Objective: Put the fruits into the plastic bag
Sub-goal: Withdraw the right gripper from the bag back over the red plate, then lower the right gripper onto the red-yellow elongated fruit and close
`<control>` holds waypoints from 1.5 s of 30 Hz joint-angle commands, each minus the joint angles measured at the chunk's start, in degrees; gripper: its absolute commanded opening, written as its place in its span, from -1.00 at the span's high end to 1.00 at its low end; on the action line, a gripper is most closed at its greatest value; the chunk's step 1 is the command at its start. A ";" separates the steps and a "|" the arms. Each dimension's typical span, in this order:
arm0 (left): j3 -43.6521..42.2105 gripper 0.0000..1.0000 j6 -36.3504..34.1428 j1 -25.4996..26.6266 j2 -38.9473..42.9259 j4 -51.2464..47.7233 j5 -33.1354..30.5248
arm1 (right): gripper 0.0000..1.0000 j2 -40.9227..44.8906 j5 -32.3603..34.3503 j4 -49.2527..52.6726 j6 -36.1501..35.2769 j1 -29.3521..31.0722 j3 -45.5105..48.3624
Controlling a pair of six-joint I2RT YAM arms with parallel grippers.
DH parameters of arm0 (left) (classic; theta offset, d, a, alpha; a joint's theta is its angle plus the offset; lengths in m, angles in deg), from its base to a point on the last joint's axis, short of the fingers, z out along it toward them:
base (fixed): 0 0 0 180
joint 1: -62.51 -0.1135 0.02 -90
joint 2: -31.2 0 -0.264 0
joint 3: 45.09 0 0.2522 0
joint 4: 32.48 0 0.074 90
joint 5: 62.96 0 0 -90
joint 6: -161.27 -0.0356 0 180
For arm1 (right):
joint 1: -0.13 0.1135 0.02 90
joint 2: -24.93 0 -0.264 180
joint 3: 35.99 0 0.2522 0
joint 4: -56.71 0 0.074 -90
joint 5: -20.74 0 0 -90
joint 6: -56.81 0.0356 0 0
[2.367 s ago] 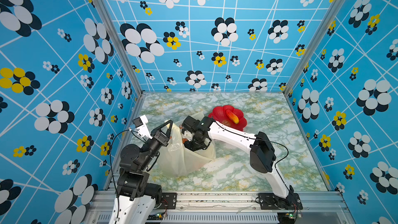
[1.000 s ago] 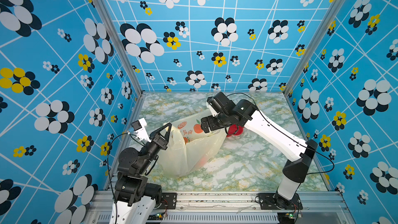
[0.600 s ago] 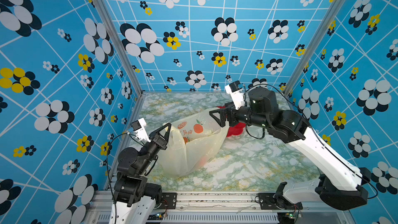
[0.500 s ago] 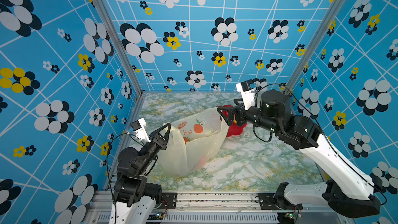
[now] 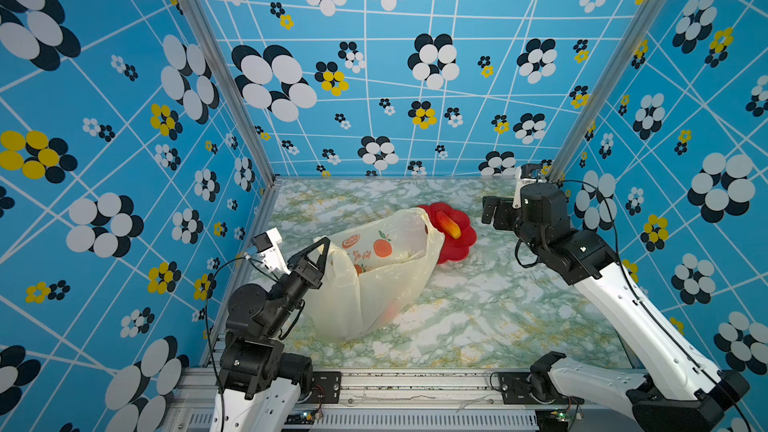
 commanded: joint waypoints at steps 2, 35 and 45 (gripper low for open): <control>0.98 1.00 -1.48 -0.34 0.01 -0.93 -1.26 | -0.99 -4.06 -7.43 1.83 4.51 -3.41 1.37; 1.92 1.00 -4.63 -0.64 -4.28 -1.33 0.84 | -0.63 -54.29 -20.19 23.10 -2.51 -4.71 -31.76; 1.93 1.00 -4.56 -0.69 -2.90 -2.60 -0.42 | -0.62 -60.66 -22.32 24.01 -3.10 -4.71 -35.98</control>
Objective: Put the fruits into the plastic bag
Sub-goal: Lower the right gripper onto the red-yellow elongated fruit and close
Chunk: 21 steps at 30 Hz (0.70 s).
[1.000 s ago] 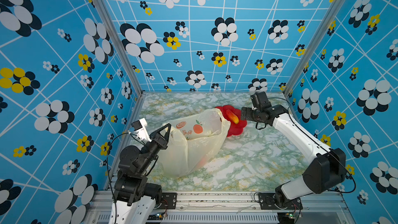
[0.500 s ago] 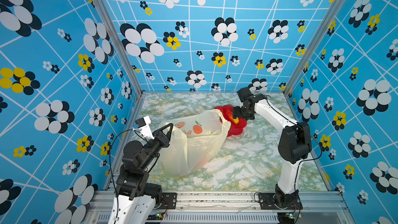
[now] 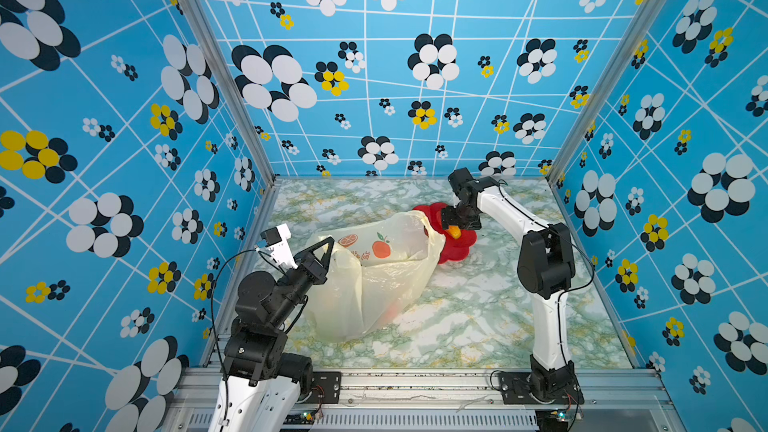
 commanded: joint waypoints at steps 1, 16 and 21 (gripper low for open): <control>1.80 1.00 -1.03 -0.64 1.48 -0.89 -1.55 | -0.62 -2.57 -0.89 2.60 -0.96 -0.21 -2.53; 2.90 1.00 -0.29 -0.69 2.59 -5.06 -4.85 | -0.58 -7.82 -2.35 3.12 -0.52 -0.21 -6.49; 2.68 1.00 0.06 -0.77 2.66 -5.29 -4.83 | -0.44 -7.87 -3.50 1.49 -0.24 -0.27 -4.71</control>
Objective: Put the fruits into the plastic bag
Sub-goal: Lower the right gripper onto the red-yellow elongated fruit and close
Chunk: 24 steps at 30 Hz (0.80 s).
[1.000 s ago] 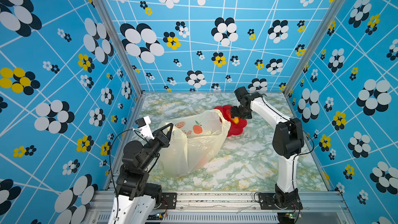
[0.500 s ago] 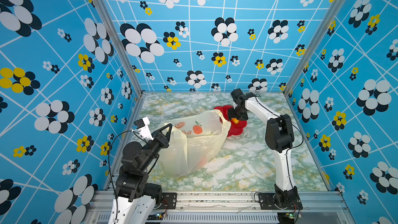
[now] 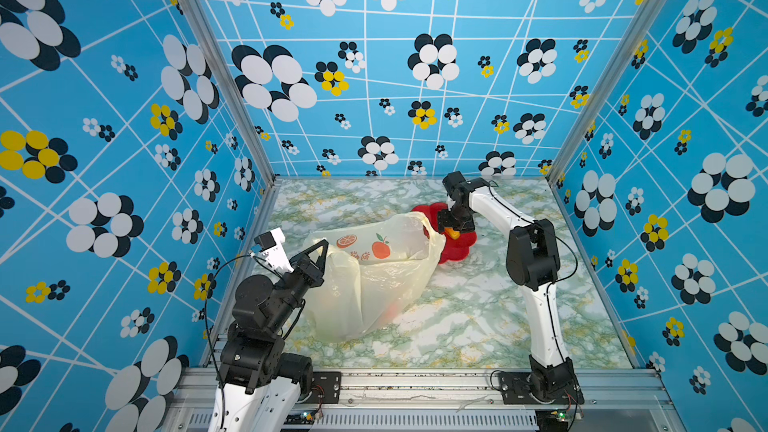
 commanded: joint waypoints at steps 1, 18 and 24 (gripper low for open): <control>1.62 1.00 0.08 -0.41 0.85 -0.45 -0.74 | -0.38 -1.31 -1.59 -0.48 0.32 -0.23 0.97; 0.93 1.00 0.83 -0.43 1.23 -0.32 -1.21 | 0.36 11.63 -7.65 -11.18 4.69 -0.21 13.88; 1.15 1.00 1.48 -0.48 1.70 -0.17 -0.76 | 0.41 19.12 -12.92 -14.99 8.00 -0.25 19.63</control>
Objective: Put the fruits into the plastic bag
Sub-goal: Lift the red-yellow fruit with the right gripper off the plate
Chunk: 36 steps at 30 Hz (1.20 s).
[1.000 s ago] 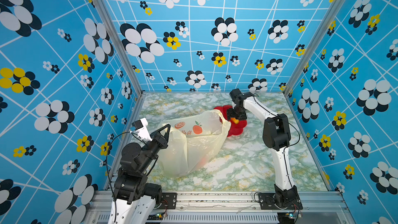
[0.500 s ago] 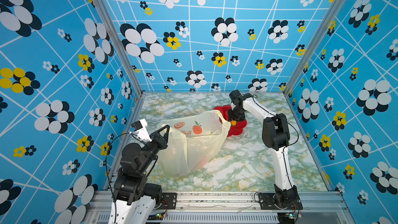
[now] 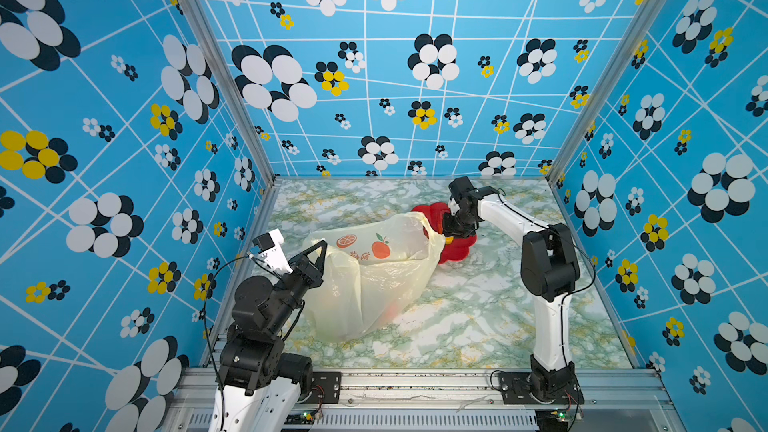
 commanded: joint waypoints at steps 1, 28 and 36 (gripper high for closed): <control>1.10 1.00 0.70 -0.44 1.43 0.07 -0.35 | 0.41 5.80 -4.81 -4.07 3.19 -0.21 3.00; 0.04 1.00 3.01 -0.44 0.78 2.05 0.48 | 0.48 34.43 -15.46 -13.43 5.20 0.22 3.73; 0.24 1.00 3.19 -0.41 -0.55 3.41 1.15 | 0.48 34.53 -20.46 -10.36 0.88 6.37 -4.24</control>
